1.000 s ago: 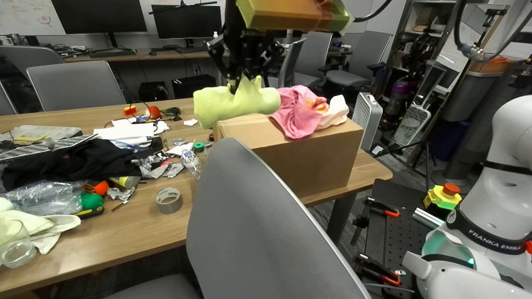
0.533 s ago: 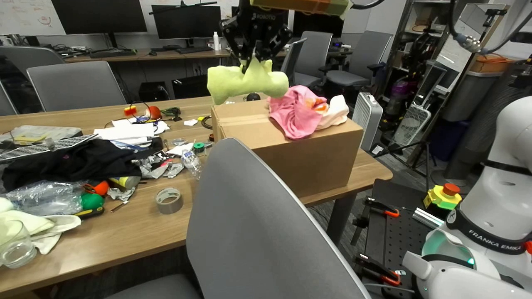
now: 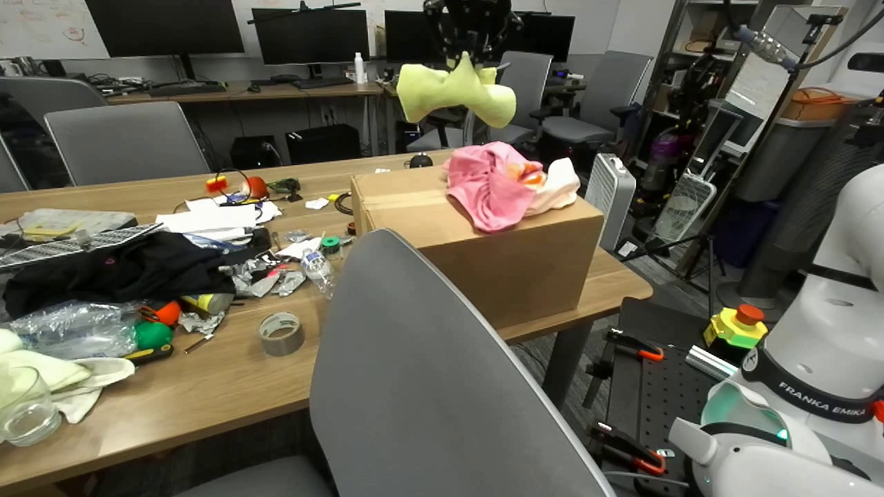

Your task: Move the objects from the chair to the top of the cardboard box

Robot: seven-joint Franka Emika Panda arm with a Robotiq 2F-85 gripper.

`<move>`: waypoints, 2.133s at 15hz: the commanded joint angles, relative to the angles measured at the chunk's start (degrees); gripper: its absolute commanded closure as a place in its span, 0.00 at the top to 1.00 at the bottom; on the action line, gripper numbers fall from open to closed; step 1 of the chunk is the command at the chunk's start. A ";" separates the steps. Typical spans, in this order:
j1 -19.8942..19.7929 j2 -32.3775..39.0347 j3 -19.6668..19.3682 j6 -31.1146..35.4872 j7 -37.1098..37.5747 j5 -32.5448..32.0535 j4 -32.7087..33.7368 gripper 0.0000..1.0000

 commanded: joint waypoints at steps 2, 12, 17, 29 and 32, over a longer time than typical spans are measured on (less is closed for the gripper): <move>-3.49 -2.16 -2.80 -3.25 6.30 2.99 1.43 0.08; -7.40 -3.55 -6.33 -3.44 18.01 7.67 0.73 0.41; -6.74 -3.81 -6.03 -2.30 16.75 6.80 -1.14 0.71; 1.26 -12.93 -3.61 -9.69 -4.75 14.67 -17.07 0.99; 2.52 -17.12 -2.85 -15.57 -12.37 15.21 -20.40 1.00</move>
